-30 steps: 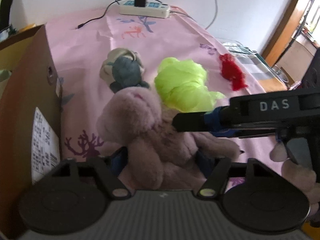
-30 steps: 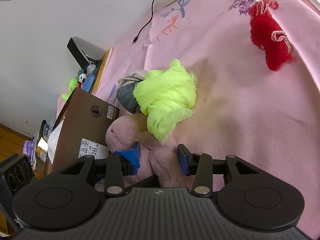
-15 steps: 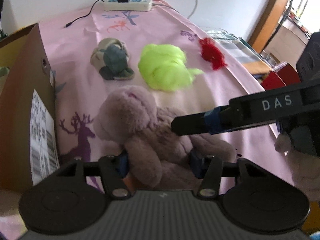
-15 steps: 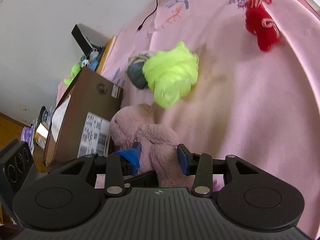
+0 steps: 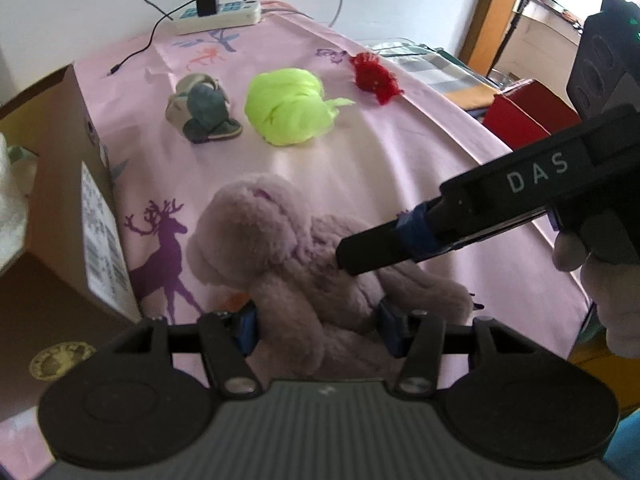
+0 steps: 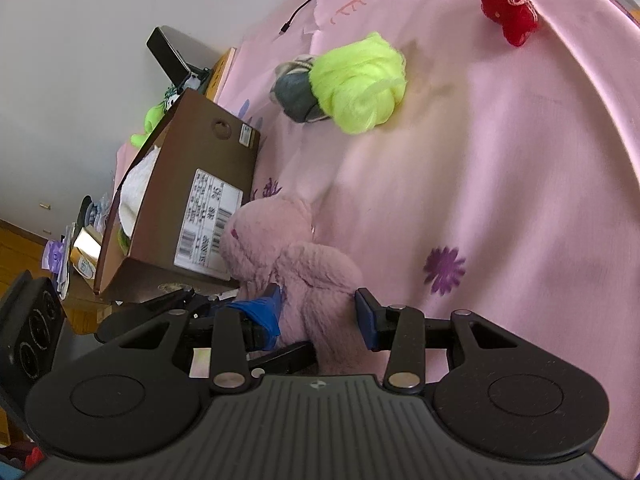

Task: Organize soft objects
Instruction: 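Grasp the pink teddy bear's body with the right gripper and lift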

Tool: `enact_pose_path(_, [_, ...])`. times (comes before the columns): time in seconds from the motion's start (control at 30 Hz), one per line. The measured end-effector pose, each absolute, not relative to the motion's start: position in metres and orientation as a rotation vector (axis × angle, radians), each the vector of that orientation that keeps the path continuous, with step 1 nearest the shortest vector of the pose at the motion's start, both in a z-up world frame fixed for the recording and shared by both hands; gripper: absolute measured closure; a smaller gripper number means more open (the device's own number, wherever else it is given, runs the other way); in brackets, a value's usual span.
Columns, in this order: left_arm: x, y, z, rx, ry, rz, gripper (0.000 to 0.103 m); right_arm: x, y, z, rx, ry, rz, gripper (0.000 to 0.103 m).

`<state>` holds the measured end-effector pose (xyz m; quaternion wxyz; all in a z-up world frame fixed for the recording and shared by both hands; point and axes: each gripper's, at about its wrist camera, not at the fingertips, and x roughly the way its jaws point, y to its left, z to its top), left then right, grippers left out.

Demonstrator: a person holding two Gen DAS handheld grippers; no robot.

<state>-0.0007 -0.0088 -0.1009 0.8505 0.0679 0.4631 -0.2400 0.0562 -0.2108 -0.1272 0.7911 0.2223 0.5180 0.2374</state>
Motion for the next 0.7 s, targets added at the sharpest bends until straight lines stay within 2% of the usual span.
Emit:
enact_pose_path(0.23, [-0.013,0.015,-0.098,0.202,0.994,-0.574,0.049,0.038,-0.183,-0.124,0.451,1.120,0.506,0.078])
enact_pose_path(0.5, [-0.010,0.025,-0.112,0.246,1.018,-0.619,0.044,0.031,-0.157,-0.131,0.399,1.126,0.430,0.076])
enact_pose_path(0.7, [-0.017,0.021,-0.110,0.317,0.955,-0.626,0.045,0.028,-0.155,-0.127,0.392,1.124,0.407,0.076])
